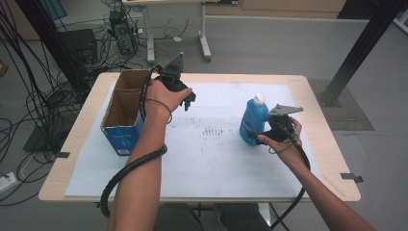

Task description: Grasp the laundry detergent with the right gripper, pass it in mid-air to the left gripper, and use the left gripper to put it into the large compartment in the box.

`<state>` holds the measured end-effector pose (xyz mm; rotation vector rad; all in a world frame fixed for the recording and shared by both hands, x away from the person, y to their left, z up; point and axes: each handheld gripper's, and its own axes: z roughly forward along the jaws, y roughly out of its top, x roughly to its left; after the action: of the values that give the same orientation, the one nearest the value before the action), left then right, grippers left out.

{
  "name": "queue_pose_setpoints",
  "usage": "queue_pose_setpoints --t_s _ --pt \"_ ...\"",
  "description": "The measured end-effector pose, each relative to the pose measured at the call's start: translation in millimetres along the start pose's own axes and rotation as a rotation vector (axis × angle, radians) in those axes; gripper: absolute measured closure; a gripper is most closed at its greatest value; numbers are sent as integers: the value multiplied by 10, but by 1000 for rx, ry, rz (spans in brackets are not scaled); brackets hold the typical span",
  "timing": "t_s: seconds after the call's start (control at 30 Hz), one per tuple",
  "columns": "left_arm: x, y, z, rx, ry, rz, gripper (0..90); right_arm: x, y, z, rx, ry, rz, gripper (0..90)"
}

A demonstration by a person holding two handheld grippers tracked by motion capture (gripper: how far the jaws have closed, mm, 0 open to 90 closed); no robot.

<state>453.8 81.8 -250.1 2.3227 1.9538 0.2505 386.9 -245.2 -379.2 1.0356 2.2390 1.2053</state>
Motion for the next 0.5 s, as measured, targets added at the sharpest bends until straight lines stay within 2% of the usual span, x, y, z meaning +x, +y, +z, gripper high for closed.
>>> queue_pose_setpoints --t_s 0.5 --pt "-13 7 1 3 3 4 59 17 -11 75 -56 -34 23 20"
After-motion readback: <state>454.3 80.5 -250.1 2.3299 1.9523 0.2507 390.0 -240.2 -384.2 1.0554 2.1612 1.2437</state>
